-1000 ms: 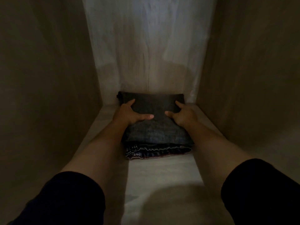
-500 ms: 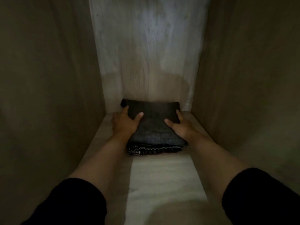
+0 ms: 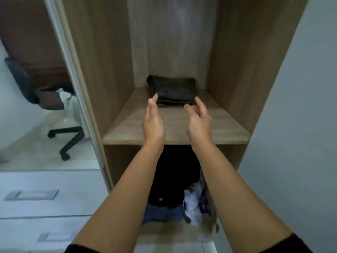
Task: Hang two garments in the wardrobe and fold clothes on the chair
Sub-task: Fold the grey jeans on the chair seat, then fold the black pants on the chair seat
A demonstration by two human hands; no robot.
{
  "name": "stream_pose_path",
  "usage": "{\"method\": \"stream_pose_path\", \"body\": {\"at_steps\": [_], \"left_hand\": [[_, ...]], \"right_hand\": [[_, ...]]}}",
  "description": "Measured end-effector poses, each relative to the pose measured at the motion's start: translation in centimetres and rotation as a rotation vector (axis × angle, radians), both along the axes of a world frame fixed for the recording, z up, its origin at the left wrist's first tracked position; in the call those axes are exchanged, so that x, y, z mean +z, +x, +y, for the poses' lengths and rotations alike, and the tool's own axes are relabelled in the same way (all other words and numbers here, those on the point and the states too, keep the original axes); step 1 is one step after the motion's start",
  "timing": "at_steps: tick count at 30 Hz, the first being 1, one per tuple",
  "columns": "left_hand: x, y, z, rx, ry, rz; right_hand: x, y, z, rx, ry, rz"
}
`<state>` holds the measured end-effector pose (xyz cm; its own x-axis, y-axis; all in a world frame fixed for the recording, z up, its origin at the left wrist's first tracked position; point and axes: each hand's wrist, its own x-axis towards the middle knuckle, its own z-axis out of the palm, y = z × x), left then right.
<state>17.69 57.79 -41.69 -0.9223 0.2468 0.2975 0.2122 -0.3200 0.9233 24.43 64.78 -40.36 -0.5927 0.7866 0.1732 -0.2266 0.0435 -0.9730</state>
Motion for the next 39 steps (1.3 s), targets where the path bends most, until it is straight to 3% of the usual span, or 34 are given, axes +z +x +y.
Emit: {"method": "stream_pose_path", "body": {"at_steps": [4, 8, 18, 23, 27, 39], "left_hand": [[0.0, 4.9, -4.3, -0.161, 0.032, -0.106], [4.5, 8.1, -7.7, -0.129, 0.000, -0.196], [24.6, 12.0, -16.4, 0.043, -0.087, -0.263], [35.5, 13.3, -22.9, 0.210, -0.084, -0.261], [41.5, 14.8, -28.6, 0.384, -0.082, -0.229], [44.5, 29.1, -48.5, 1.080, -0.115, -0.241]], "right_hand": [[-0.2, 4.9, -4.2, 0.098, -0.038, -0.026], [3.6, 7.2, -6.7, 0.094, -0.102, -0.136], [24.1, 9.9, -14.0, 0.216, -0.062, -0.287], [35.5, 9.8, -19.0, 0.336, 0.014, -0.285], [41.3, 9.6, -24.5, 0.533, 0.059, -0.248], [43.2, 14.1, -43.5, 1.187, 0.216, -0.165]]}}
